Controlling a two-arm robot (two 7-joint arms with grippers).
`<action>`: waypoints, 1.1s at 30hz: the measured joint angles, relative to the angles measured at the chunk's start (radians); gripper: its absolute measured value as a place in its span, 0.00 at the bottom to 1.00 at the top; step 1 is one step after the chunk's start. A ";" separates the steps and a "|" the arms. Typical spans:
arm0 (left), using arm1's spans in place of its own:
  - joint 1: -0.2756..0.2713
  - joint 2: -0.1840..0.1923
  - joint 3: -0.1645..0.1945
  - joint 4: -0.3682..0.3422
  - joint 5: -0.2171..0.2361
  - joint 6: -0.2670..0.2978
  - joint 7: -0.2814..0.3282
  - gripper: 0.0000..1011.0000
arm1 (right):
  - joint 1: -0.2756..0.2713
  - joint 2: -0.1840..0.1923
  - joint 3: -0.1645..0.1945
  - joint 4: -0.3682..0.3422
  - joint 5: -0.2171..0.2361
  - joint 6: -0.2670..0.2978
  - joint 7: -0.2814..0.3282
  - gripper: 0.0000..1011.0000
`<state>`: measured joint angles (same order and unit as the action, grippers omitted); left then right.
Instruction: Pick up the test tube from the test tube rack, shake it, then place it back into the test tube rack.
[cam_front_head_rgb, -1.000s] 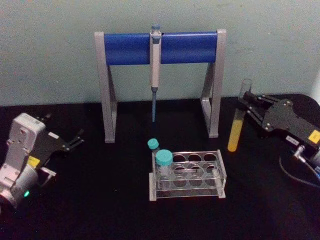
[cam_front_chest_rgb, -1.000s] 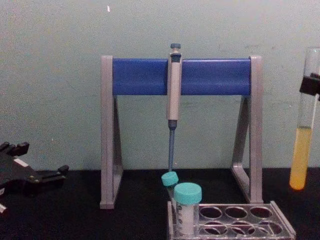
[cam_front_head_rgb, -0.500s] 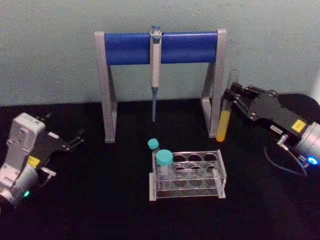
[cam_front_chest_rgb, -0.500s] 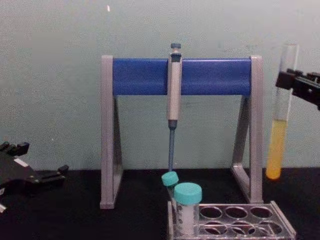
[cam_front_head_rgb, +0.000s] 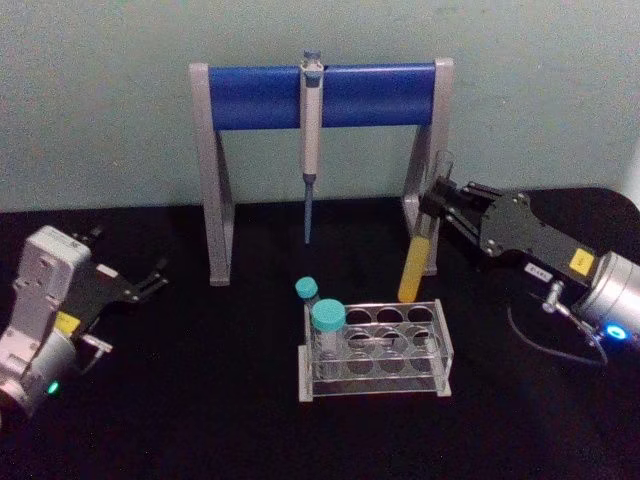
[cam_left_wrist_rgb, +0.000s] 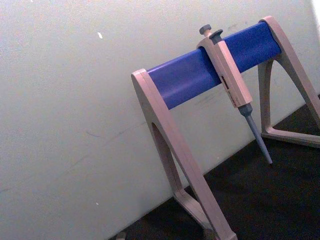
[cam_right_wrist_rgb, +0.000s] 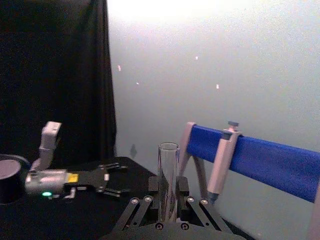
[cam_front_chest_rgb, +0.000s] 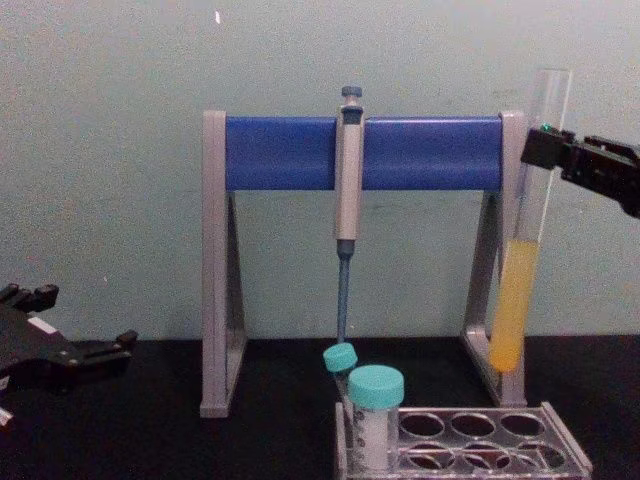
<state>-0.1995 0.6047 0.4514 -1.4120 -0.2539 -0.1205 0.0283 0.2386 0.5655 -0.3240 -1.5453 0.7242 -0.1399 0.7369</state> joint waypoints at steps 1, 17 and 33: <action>0.000 0.000 0.000 0.000 0.000 0.000 0.000 0.99 | -0.005 0.010 -0.002 -0.007 0.009 0.002 0.009 0.22; 0.000 0.000 0.000 0.000 0.000 0.000 0.000 0.99 | -0.083 0.090 0.034 -0.055 0.002 -0.009 -0.067 0.22; 0.000 0.000 0.000 0.000 0.000 0.000 0.000 0.99 | 0.024 0.014 -0.021 0.045 -0.045 -0.016 -0.042 0.22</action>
<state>-0.1995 0.6047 0.4514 -1.4120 -0.2539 -0.1205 0.0283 0.2623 0.5791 -0.3446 -1.5001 0.6791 -0.1557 0.6953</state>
